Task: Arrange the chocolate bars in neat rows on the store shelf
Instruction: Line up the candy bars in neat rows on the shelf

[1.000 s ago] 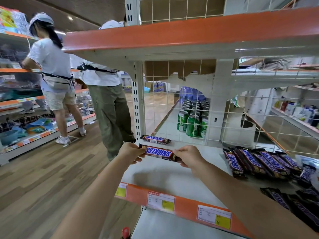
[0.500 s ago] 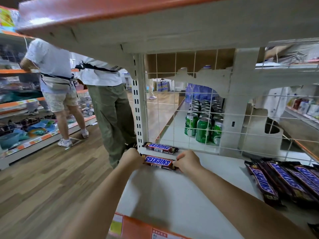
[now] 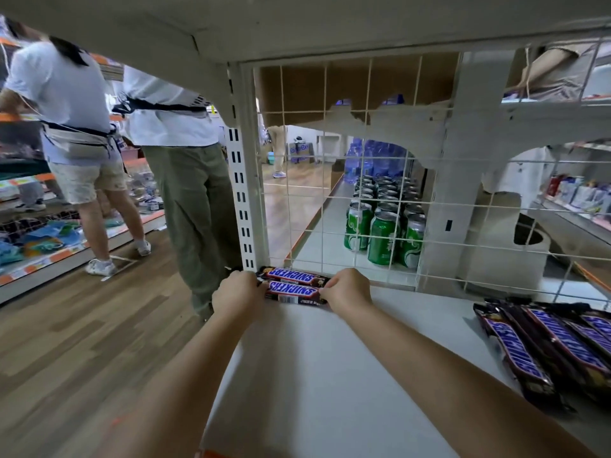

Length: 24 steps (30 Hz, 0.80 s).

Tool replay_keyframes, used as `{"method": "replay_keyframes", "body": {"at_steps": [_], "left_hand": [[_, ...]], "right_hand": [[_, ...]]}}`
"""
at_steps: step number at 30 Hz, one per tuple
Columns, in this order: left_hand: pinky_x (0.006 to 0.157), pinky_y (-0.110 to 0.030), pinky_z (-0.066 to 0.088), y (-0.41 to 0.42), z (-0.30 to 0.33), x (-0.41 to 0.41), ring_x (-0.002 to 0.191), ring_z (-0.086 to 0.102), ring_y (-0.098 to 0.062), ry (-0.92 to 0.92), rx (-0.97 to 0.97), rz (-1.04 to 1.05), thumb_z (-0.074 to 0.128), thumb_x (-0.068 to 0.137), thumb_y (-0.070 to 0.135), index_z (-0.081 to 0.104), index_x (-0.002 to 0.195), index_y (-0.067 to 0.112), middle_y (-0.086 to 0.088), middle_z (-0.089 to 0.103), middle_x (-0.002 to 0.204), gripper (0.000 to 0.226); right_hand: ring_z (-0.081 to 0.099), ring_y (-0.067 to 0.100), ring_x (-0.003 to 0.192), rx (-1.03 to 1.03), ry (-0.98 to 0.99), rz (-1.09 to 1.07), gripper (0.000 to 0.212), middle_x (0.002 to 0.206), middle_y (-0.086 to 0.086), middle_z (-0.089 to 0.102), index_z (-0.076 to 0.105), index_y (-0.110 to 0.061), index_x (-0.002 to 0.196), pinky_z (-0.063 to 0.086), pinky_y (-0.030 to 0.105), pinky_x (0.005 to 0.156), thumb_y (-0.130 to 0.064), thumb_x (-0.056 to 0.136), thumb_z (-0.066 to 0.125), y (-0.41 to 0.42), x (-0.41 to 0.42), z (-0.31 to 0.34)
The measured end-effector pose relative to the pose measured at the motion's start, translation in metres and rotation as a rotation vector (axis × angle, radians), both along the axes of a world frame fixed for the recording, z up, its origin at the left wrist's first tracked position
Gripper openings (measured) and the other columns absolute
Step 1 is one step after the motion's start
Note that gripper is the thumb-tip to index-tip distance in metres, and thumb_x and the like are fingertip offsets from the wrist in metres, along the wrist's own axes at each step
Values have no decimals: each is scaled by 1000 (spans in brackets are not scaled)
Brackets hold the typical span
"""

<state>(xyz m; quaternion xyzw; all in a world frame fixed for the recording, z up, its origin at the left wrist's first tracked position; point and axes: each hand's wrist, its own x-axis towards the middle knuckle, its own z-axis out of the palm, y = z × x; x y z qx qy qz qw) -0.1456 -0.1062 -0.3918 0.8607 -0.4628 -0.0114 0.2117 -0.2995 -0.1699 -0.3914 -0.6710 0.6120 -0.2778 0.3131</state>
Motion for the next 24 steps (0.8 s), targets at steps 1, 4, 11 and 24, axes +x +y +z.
{"method": "replay_keyframes", "body": {"at_steps": [1, 4, 11, 24], "left_hand": [[76, -36, 47, -1, -1, 1, 93, 59, -31, -34, 3, -7, 47, 94, 38, 62, 94, 8, -13, 61, 100, 33], [79, -37, 47, -3, -1, 1, 95, 56, -29, -105, 10, -20, 43, 96, 39, 61, 99, 10, -11, 58, 103, 34], [80, -35, 42, 7, 9, -9, 97, 53, -26, -303, 33, 33, 36, 98, 43, 56, 109, 13, -8, 53, 106, 38], [90, -32, 40, 56, 34, -98, 113, 52, -28, -390, 27, -332, 30, 99, 35, 59, 113, 12, -9, 58, 121, 40]], "right_hand": [[63, 24, 94, -9, 9, 4, 18, 104, 10, 69, 69, -6, 101, 44, 23, 69, -15, 87, 63, -2, 1, 0], [63, 24, 94, -28, 42, 12, 18, 105, 10, 68, 68, -5, 102, 43, 23, 67, -16, 88, 62, -2, 3, 0], [61, 26, 98, -107, 144, 70, 25, 109, 10, 66, 64, -7, 106, 42, 25, 70, -27, 93, 57, 9, -6, 11], [47, 30, 119, -468, 561, 338, 34, 128, 12, 50, 48, -6, 125, 36, 34, 98, -22, 95, 42, 89, -85, 29]]}}
